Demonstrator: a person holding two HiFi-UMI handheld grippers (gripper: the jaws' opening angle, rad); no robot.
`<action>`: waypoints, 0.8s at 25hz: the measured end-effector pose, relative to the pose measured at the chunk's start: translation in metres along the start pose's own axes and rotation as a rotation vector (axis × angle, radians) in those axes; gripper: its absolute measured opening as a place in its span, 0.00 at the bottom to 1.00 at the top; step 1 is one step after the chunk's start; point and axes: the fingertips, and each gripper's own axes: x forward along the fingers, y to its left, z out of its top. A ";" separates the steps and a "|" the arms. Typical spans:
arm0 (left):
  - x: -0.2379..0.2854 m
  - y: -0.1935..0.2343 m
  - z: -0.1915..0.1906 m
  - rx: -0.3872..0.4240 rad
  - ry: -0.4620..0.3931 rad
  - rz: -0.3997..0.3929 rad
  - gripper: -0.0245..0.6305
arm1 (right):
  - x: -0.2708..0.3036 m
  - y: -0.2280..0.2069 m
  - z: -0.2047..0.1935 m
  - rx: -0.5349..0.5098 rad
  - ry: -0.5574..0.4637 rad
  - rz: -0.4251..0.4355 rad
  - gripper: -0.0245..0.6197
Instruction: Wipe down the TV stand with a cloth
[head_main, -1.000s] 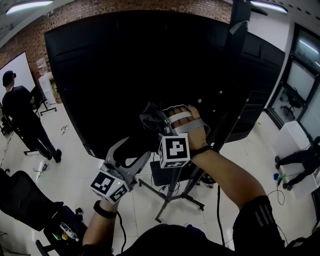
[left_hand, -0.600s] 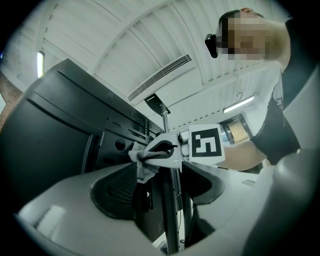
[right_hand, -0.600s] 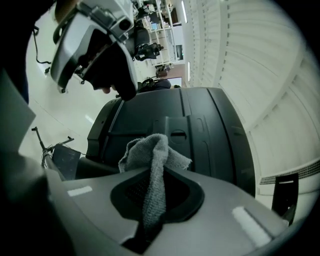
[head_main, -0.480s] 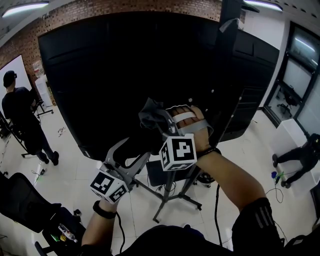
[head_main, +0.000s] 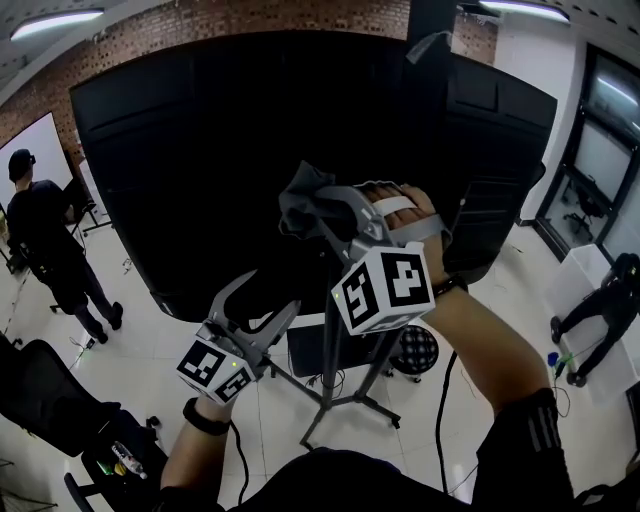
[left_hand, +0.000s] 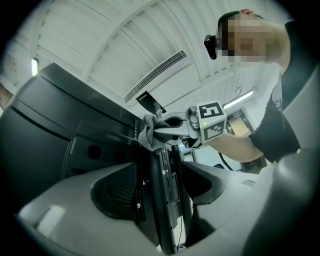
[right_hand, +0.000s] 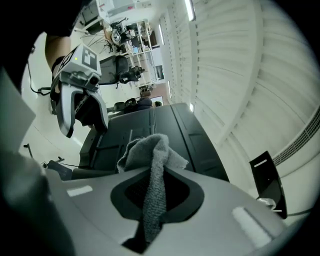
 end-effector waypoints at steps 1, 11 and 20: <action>0.005 -0.002 0.001 0.007 0.000 0.005 0.51 | 0.000 -0.006 -0.002 0.004 -0.022 0.013 0.06; 0.044 -0.027 -0.007 0.018 0.016 0.087 0.51 | 0.001 -0.032 -0.026 0.189 -0.147 0.259 0.06; 0.055 -0.038 -0.014 0.041 0.036 0.186 0.51 | -0.016 -0.037 -0.046 0.278 -0.278 0.256 0.06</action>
